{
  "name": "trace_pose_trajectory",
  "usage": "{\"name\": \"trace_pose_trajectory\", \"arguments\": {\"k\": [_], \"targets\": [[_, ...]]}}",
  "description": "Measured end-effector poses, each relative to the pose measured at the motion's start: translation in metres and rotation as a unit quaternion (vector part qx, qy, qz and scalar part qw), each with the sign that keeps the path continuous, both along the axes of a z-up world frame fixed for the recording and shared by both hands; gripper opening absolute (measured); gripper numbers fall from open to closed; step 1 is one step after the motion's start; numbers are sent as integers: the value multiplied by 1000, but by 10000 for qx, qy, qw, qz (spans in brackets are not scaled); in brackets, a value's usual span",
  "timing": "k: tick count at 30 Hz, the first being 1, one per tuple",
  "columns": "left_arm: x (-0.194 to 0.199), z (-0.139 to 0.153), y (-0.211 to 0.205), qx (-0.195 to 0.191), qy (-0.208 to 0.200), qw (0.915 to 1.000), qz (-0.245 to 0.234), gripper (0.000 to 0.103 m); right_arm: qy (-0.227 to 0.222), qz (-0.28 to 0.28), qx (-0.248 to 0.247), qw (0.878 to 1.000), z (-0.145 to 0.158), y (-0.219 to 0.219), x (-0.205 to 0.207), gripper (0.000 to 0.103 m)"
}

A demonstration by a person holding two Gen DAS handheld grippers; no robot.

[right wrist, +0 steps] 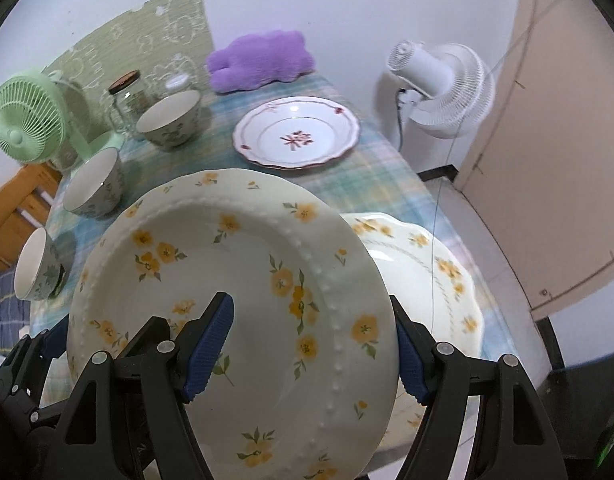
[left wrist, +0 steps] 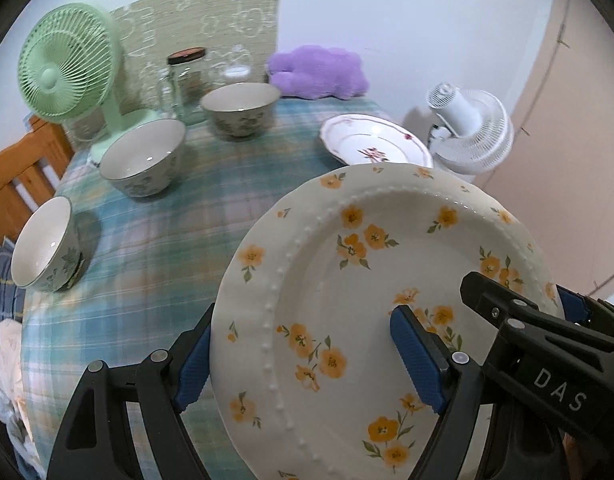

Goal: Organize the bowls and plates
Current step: 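Lift the beaded-rim plate and carry it toward the scalloped plate, then lower the beaded-rim plate onto the scalloped plate and open both grippers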

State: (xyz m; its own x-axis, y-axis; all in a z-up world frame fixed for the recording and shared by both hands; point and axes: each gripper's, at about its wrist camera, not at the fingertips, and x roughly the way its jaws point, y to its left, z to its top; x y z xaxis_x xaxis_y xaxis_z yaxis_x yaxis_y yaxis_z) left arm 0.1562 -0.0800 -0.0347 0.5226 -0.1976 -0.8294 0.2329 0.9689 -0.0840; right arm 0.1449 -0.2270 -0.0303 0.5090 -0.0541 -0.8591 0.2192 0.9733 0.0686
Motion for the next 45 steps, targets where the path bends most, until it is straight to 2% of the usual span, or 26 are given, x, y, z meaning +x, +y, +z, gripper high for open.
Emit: {"name": "trace_pose_trajectory", "arguments": {"k": [8, 21, 27, 45], "targets": [[-10, -3, -29, 26, 33, 10000, -79, 83, 8, -97, 32, 9999, -3, -26, -12, 76], [-18, -18, -84, -46, 212, 9980, 591, 82, 151, 569, -21, 9983, -17, -88, 0, 76], [-20, -28, -106, -45, 293, 9967, 751, 82, 243, 735, -59, 9970, -27, -111, 5, 76], [-14, -58, -129, -56, 646, 9935, 940, 82, 615, 931, -143, 9937, -59, -132, 13, 76]]}}
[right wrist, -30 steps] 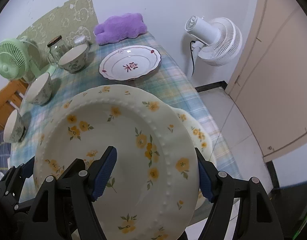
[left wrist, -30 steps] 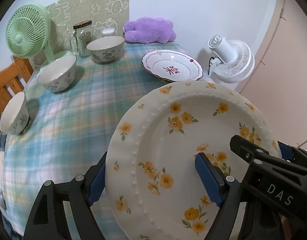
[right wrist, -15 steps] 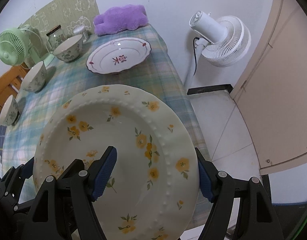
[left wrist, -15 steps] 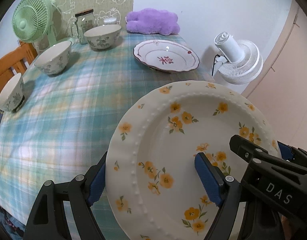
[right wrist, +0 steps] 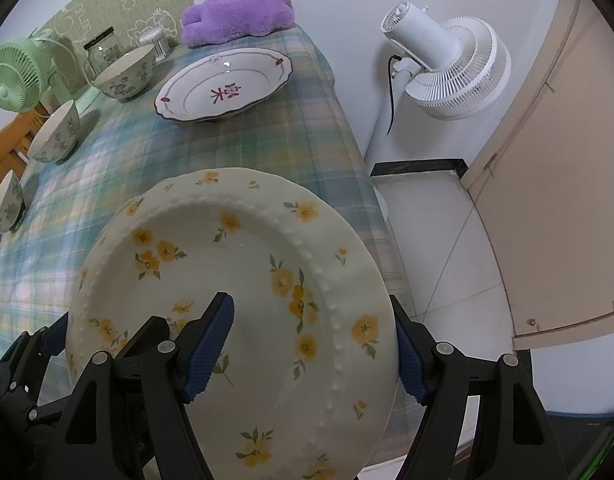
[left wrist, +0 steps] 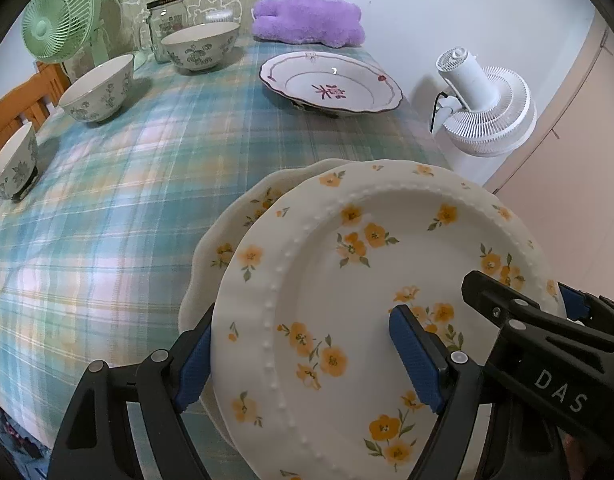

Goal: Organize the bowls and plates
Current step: 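Lower the beaded-rim plate onto the scalloped plate and open both grippers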

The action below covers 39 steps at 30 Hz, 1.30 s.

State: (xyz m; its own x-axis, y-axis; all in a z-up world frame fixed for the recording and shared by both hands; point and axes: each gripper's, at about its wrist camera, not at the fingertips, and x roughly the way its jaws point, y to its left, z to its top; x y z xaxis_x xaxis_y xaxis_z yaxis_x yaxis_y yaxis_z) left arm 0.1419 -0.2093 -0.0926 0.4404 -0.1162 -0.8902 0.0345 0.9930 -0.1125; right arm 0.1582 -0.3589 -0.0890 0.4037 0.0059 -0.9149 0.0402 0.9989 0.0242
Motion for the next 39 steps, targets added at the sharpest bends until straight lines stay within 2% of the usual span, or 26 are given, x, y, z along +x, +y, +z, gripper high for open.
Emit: {"name": "trace_pose_trajectory", "arguments": {"k": [10, 28, 39], "targets": [[8, -13, -6, 49, 109, 9999, 10, 82, 150, 4, -71, 9999, -12, -5, 8, 73], [11, -13, -17, 641, 117, 9979, -22, 84, 366, 92, 45, 9993, -27, -8, 17, 72], [14, -12, -15, 554, 199, 9983, -12, 86, 298, 137, 89, 9994, -25, -9, 18, 73]]}}
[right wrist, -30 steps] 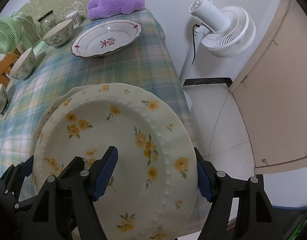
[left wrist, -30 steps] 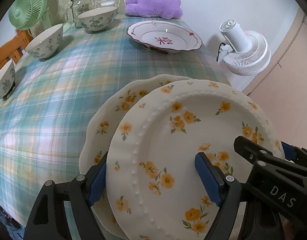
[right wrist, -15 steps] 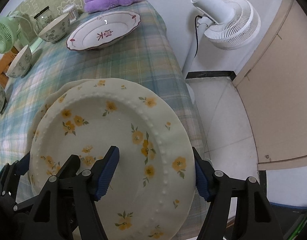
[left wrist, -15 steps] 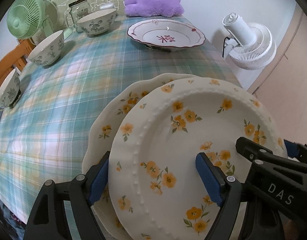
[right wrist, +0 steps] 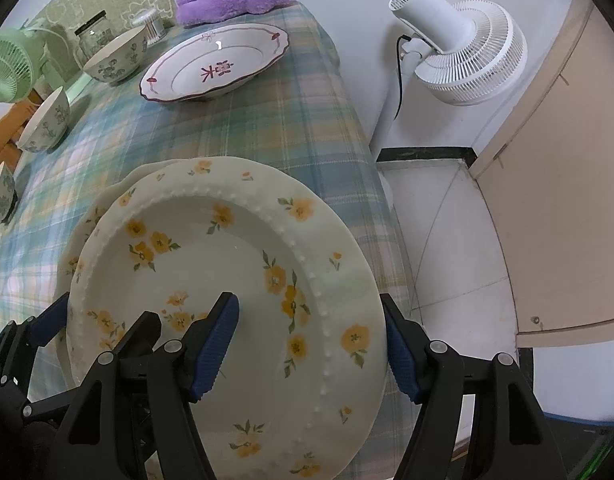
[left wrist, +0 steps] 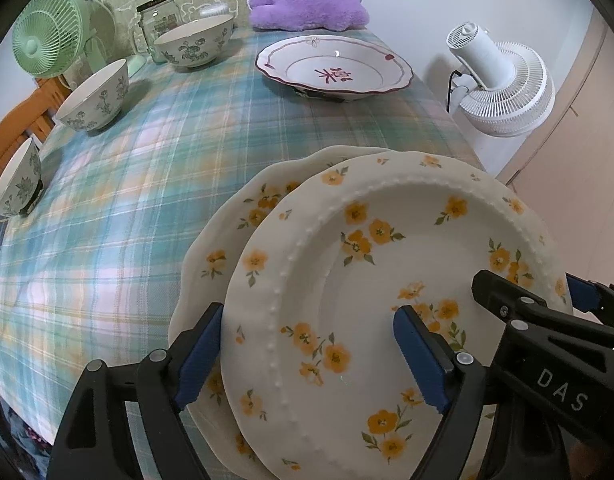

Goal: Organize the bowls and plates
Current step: 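Lower the beaded-rim plate onto the scalloped plate and open both grippers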

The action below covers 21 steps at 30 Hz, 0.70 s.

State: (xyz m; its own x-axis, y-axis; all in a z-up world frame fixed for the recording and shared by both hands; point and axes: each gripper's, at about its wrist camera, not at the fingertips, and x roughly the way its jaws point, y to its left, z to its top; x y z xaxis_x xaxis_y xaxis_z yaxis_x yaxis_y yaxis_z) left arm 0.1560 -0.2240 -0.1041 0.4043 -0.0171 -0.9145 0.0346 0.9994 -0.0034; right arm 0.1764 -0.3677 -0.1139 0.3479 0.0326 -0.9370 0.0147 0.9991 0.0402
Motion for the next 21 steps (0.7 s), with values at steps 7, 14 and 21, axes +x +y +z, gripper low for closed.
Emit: {"name": "trace_pose_trajectory", "arguments": {"k": [7, 14, 21], "targets": [[-3, 12, -4, 357, -196, 9991, -87, 100, 94, -137, -3, 9999, -4, -5, 4, 79], [1, 21, -3, 332, -230, 9991, -87, 100, 60, -106, -81, 9999, 3, -6, 7, 80], [8, 45, 2, 174, -345, 9992, -49, 100, -242, -43, -112, 9996, 34, -4, 6, 80]]}}
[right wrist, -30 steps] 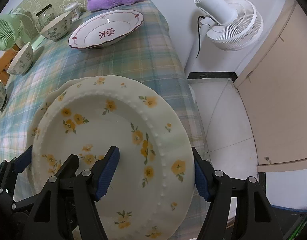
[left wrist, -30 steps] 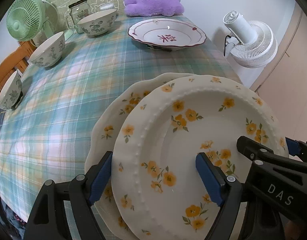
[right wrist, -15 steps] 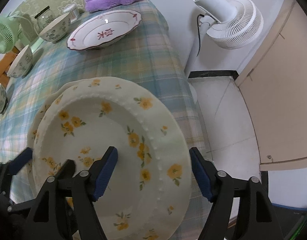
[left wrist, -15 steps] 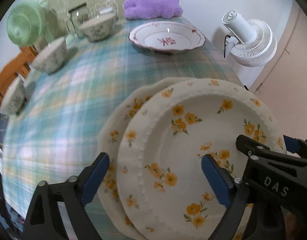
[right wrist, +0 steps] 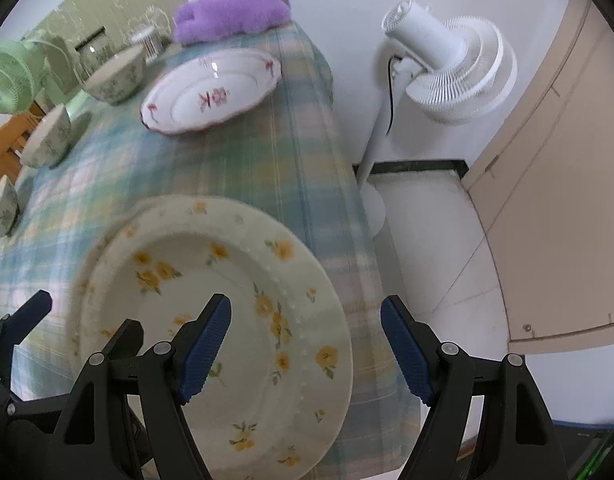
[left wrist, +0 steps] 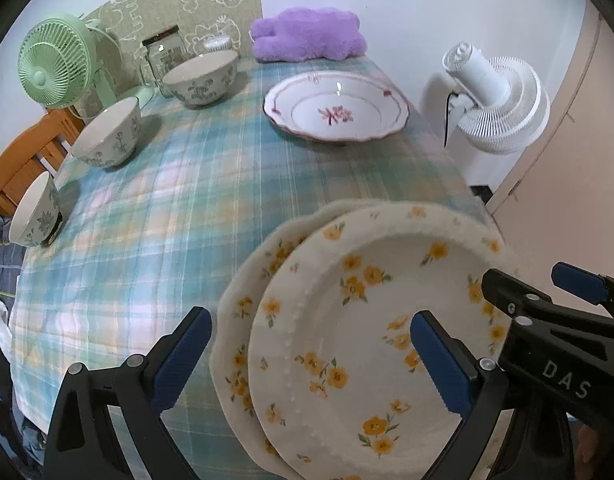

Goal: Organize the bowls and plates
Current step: 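Lower the beaded-rim plate onto the scalloped plate and open both grippers, then move both tools to the red-rimmed white plate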

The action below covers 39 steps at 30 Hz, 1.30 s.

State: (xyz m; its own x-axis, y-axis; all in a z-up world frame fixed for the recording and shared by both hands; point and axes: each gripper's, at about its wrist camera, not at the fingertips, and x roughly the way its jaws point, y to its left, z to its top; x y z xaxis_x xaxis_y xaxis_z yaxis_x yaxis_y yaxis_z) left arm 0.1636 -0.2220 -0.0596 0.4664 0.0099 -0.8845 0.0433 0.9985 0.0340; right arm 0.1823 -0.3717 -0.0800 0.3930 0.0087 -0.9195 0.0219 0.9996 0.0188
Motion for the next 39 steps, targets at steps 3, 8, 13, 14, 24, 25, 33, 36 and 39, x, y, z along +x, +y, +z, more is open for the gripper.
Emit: {"name": "trace_pose_trajectory", "arguments": {"k": [3, 8, 13, 14, 24, 25, 33, 36, 39], "targets": [[3, 14, 2, -10, -74, 10000, -9, 100, -233, -50, -58, 9997, 18, 3, -1, 80], [12, 38, 12, 7, -280, 9996, -19, 100, -520, -158, -56, 9985, 45, 13, 4, 80], [26, 53, 29, -48, -395, 9992, -45, 100, -608, -184, 17, 9980, 62, 27, 18, 80], [29, 55, 31, -44, -412, 9991, -71, 100, -667, -189, -44, 9976, 65, 32, 20, 80], [69, 76, 47, -136, -706, 9962, -491, 100, -1112, -580, -124, 9920, 93, 53, 44, 82], [75, 76, 47, -139, -705, 9962, -500, 100, -1126, -572, -148, 9919, 94, 54, 48, 82], [124, 66, 28, -132, -818, 9955, -461, 100, -1284, -229, -96, 9914, 95, 54, 97, 87], [150, 55, 20, -78, -859, 9957, -344, 100, -1353, -205, -153, 9905, 87, 47, 124, 91], [174, 40, 13, -11, -827, 9963, -241, 100, -1297, -220, -107, 9913, 69, 35, 155, 92]]}}
